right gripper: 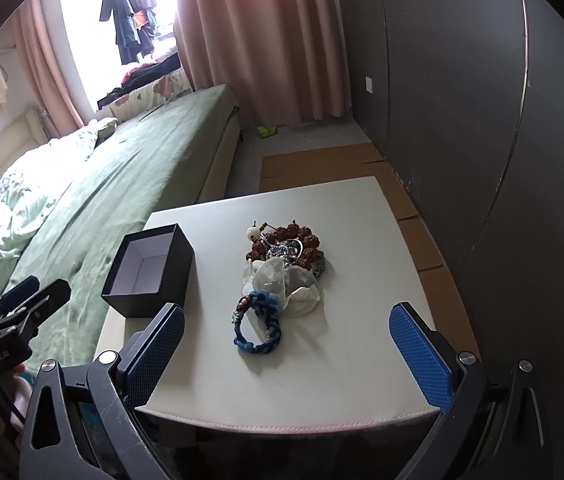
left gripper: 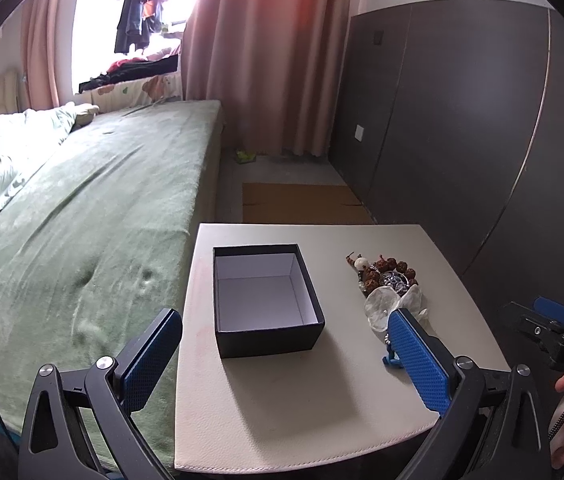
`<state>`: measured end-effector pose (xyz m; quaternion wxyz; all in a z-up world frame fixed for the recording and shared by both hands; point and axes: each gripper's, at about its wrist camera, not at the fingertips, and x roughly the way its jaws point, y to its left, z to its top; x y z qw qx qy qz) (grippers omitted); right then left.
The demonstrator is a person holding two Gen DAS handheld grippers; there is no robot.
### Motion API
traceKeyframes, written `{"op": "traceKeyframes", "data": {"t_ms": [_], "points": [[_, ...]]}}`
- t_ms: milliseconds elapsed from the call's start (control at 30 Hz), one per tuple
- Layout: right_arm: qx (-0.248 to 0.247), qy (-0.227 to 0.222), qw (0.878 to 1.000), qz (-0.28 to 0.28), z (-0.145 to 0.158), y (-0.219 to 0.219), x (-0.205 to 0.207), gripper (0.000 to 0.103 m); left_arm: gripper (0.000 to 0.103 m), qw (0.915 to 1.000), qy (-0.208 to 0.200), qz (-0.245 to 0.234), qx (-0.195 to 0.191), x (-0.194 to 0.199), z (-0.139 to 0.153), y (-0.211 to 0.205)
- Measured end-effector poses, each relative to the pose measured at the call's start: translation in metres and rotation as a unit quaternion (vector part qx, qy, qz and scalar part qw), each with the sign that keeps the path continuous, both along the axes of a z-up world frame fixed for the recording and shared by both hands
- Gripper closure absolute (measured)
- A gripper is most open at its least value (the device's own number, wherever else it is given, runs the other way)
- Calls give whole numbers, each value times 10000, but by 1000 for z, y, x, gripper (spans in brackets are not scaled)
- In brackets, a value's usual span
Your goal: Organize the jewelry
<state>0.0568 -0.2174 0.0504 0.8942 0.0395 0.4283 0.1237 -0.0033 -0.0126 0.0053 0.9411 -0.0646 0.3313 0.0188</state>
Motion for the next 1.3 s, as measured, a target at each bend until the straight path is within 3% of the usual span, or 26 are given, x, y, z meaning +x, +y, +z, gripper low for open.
{"op": "traceKeyframes", "data": {"t_ms": [367,600,700,767,933,1300], "points": [[-46,-13,10000,-20,1,-1,2,0,1,10000,-9,-10,-30,-3,1,2],[194,158,9993,-287,-1,-15,11,0,1,9997,15,-22,-235,6,-1,2],[452,385,9969,-512,-8,-30,19,0,9,9994,59,-131,-322,12,-3,-4],[575,485,9953,-603,-12,-37,23,5,22,9990,173,-183,-373,19,-6,-8],[797,671,9916,-770,-18,-52,33,12,28,9971,376,-430,-510,32,-18,-24],[1107,964,9855,-852,-29,-59,47,15,36,9926,793,-912,-90,57,-48,-67]]}}
